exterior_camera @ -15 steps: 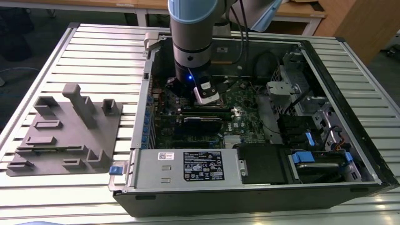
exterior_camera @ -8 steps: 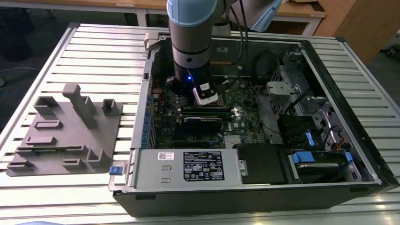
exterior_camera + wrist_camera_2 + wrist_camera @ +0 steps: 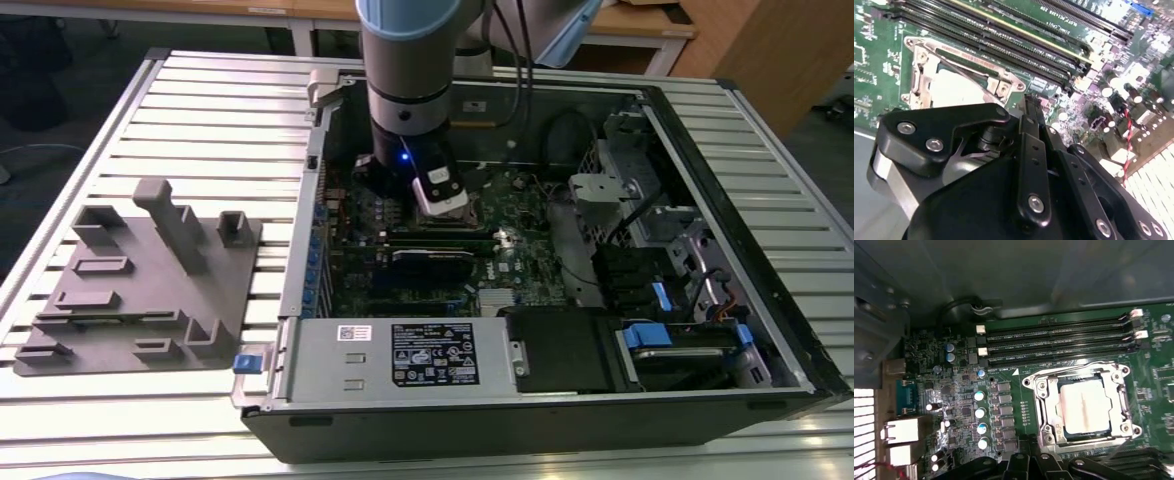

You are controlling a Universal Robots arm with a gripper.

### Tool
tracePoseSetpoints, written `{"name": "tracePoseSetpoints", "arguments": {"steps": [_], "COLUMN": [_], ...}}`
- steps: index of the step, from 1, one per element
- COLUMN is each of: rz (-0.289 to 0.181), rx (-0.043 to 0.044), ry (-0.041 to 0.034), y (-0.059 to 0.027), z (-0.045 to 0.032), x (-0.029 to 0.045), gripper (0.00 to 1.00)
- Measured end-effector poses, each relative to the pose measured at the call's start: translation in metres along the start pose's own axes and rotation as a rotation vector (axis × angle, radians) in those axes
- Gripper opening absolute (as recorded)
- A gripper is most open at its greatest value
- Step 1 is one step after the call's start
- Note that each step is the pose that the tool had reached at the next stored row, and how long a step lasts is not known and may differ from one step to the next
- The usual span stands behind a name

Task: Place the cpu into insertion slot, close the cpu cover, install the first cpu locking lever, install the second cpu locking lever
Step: 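Install the second cpu locking lever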

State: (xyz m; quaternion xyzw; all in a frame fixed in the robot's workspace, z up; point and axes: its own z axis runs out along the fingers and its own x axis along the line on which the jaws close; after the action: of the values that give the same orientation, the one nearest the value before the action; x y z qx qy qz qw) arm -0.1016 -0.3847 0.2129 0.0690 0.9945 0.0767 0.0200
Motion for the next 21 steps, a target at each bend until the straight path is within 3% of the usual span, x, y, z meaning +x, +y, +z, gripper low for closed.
{"name": "tracePoseSetpoints", "arguments": {"steps": [11, 16, 21], "rz": [0.000, 0.000, 0.000], "rx": [0.0000, 0.0000, 0.0025], "ry": [0.0000, 0.0000, -0.0003], "y": [0.0041, 0.0052, 0.0052], "z": [-0.0262, -0.0330, -0.0336], "x": [-0.0008, -0.0010, -0.0010], "gripper": [0.11, 0.11, 0.11]}}
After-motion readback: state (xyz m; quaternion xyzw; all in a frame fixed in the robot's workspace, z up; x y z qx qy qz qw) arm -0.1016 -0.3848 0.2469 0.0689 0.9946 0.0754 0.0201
